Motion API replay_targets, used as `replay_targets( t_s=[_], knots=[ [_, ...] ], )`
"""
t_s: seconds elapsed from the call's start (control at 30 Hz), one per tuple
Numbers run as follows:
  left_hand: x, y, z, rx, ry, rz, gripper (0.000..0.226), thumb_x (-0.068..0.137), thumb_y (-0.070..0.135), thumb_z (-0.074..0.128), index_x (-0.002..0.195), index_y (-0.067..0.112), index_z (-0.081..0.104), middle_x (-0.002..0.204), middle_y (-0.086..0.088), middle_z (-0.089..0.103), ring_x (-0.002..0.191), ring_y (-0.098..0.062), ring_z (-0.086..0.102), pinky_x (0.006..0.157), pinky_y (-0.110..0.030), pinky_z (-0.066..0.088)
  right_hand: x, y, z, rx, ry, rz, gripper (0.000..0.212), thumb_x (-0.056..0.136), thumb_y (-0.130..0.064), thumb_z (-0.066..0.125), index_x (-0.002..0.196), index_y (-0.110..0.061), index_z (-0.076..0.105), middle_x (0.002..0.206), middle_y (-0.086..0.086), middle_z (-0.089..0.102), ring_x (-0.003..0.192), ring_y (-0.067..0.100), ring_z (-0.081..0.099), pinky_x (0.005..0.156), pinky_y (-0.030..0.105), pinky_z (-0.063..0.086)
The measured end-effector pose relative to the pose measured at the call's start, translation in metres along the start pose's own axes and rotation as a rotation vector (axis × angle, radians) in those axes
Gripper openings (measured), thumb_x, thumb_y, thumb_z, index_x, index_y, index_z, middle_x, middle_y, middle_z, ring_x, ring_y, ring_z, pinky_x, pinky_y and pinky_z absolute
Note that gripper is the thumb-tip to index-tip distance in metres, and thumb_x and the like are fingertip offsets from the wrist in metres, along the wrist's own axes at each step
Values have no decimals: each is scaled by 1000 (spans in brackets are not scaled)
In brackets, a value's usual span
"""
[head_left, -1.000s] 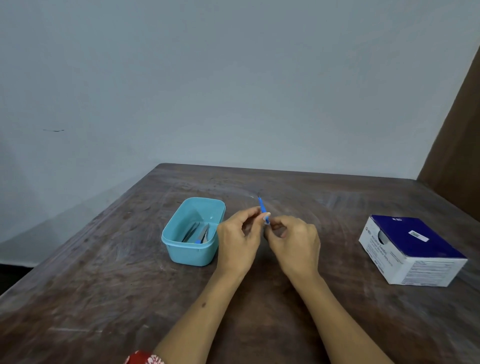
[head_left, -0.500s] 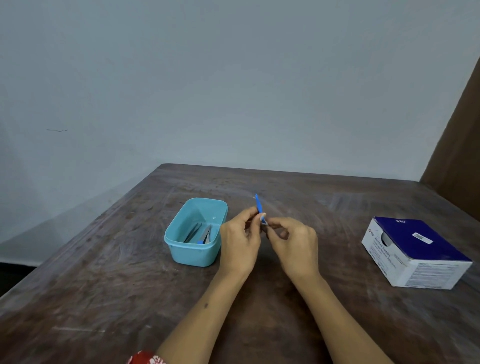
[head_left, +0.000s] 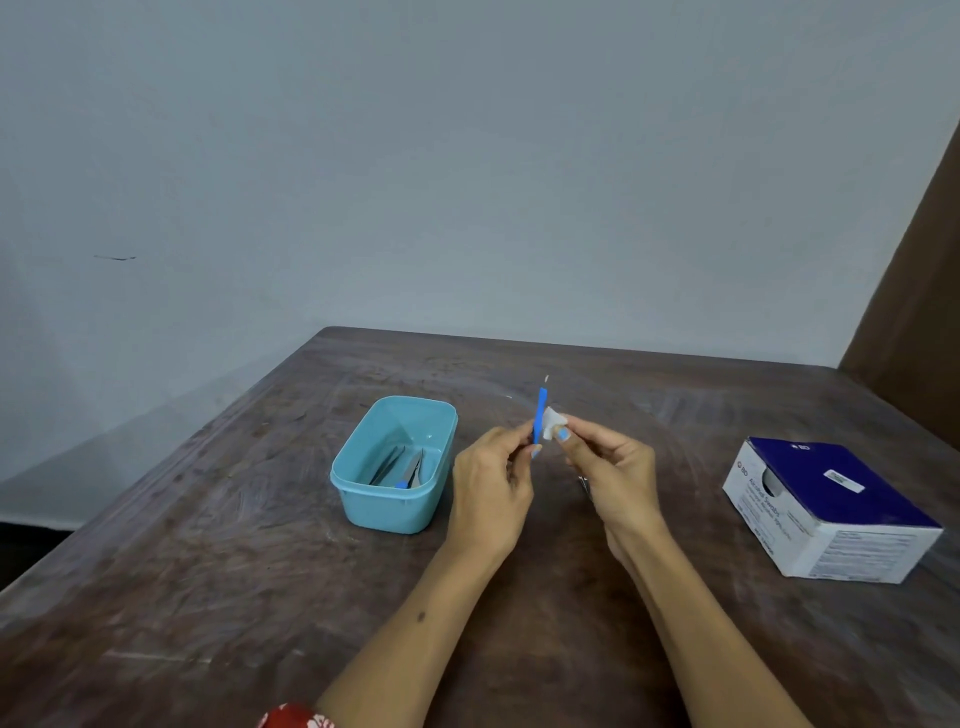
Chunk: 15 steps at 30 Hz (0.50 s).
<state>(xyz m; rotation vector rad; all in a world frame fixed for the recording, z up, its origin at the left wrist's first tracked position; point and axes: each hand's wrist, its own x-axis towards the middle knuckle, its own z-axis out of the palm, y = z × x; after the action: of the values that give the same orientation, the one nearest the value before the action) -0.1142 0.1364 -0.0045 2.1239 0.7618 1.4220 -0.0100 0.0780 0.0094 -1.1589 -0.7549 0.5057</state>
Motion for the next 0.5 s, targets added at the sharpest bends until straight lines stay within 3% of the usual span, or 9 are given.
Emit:
replay_targets(
  t_s=[0.13, 0.27, 0.37, 0.5],
  knots=[
    [0, 0, -1, 32, -47, 12, 32, 86, 4, 61, 114, 18, 67, 80, -3, 67, 71, -12, 60, 68, -26, 52, -4, 0, 2, -13, -85, -16, 21, 79, 3, 67, 96, -8, 71, 79, -9, 74, 82, 4, 69, 70, 13, 52],
    [0, -2, -1, 41, -120, -6, 25, 85, 4, 61, 106, 15, 71, 82, -4, 67, 72, -12, 60, 71, -30, 53, -3, 0, 3, -8, -46, 0, 18, 79, 3, 68, 93, -8, 71, 75, -9, 74, 76, 3, 69, 69, 14, 53],
    [-1, 1, 0, 51, -209, -14, 26, 87, 6, 60, 110, 14, 68, 89, -4, 68, 78, -10, 60, 74, -23, 52, 0, 1, 1, -25, 39, -3, 16, 81, -3, 69, 87, -18, 72, 75, -8, 74, 76, 5, 68, 70, 17, 54],
    [-1, 1, -1, 54, -182, -3, 26, 87, 4, 58, 108, 14, 69, 89, -3, 68, 78, -9, 61, 74, -22, 51, -2, -1, 6, -89, 26, -47, 18, 80, -3, 70, 79, -21, 71, 70, -7, 72, 70, 10, 64, 65, 18, 52]
  ],
)
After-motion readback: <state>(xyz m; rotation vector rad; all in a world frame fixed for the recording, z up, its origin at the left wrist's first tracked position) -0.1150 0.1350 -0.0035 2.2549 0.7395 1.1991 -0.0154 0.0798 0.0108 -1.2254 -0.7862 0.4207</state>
